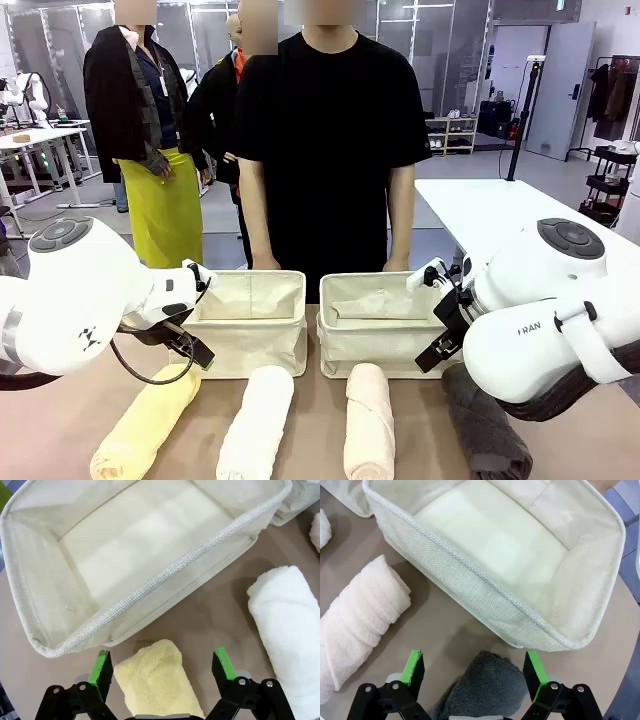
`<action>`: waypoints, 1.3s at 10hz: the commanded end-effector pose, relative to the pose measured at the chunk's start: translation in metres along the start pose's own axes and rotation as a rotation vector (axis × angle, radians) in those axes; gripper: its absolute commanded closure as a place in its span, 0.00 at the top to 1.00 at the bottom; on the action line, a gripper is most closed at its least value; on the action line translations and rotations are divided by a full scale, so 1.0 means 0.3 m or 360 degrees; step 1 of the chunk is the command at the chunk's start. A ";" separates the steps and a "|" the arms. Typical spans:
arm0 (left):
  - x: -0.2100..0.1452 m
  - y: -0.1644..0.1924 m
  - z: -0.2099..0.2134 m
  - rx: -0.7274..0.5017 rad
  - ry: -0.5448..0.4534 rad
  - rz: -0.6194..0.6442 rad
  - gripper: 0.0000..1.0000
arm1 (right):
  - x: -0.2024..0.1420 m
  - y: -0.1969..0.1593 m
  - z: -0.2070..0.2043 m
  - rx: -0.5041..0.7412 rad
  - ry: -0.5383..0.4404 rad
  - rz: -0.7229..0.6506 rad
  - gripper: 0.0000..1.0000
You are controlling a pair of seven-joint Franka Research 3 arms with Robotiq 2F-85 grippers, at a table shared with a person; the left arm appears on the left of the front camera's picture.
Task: Divide the towels into two baskets.
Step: Pick up one hotel-folded towel and place it in the Fabric basket indicated by the person.
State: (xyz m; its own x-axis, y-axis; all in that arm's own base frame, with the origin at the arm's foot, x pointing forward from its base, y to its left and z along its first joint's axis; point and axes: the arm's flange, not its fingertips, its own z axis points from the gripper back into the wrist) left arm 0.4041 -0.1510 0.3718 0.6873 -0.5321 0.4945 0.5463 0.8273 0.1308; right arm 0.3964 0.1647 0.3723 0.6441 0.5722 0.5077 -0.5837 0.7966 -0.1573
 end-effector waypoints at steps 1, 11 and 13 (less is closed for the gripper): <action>0.000 -0.001 0.000 0.0000 0.0000 -0.0001 1.00 | 0.000 0.000 0.000 0.0000 0.0000 0.0000 1.00; 0.000 -0.001 0.000 0.0000 0.0000 -0.0001 1.00 | 0.000 -0.002 0.000 -0.0001 0.0000 0.0000 1.00; 0.059 0.024 0.066 0.0016 -0.0018 -0.0010 1.00 | 0.056 -0.041 0.050 0.0035 -0.0037 -0.0060 1.00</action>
State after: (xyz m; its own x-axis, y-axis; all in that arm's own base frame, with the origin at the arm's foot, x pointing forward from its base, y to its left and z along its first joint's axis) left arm 0.4090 -0.1524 0.3831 0.6780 -0.5287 0.5106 0.5435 0.8283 0.1360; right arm 0.4026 0.1637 0.3826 0.6418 0.5607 0.5232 -0.5742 0.8036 -0.1568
